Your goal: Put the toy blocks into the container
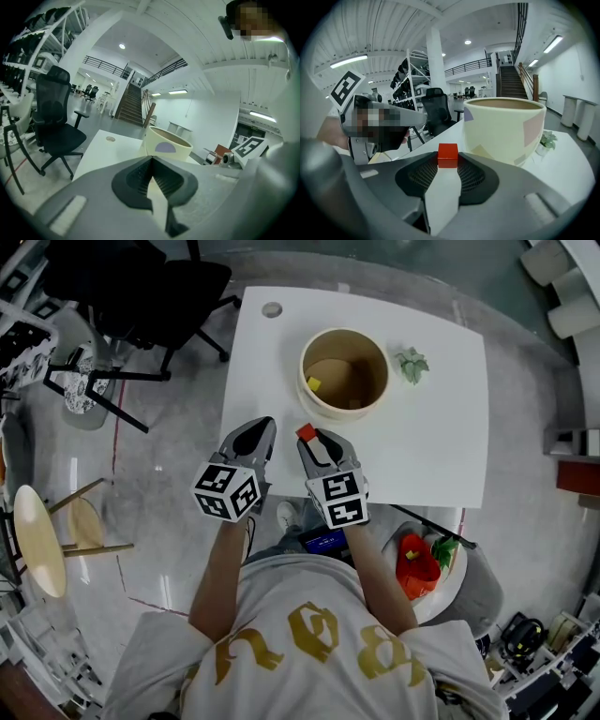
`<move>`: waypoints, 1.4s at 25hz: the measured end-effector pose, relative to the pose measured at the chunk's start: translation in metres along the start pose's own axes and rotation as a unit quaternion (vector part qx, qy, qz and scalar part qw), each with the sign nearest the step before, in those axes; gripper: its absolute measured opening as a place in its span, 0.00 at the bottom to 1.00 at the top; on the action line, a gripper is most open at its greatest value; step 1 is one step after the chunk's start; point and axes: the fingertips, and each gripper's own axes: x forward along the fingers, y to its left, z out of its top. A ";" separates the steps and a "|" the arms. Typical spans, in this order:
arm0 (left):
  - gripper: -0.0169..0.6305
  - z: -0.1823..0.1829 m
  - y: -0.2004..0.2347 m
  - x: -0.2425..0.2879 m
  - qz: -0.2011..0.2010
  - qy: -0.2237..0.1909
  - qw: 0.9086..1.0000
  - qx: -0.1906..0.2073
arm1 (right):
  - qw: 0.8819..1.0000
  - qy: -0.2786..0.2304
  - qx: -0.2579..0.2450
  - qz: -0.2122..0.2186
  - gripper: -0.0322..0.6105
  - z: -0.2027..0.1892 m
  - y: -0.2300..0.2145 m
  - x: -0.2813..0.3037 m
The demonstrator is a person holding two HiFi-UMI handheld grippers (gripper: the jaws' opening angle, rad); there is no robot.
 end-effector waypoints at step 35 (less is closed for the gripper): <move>0.03 0.056 -0.048 0.025 -0.059 -0.046 0.997 0.036 | 0.989 -0.115 0.076 -0.051 0.29 0.081 -0.055 -0.065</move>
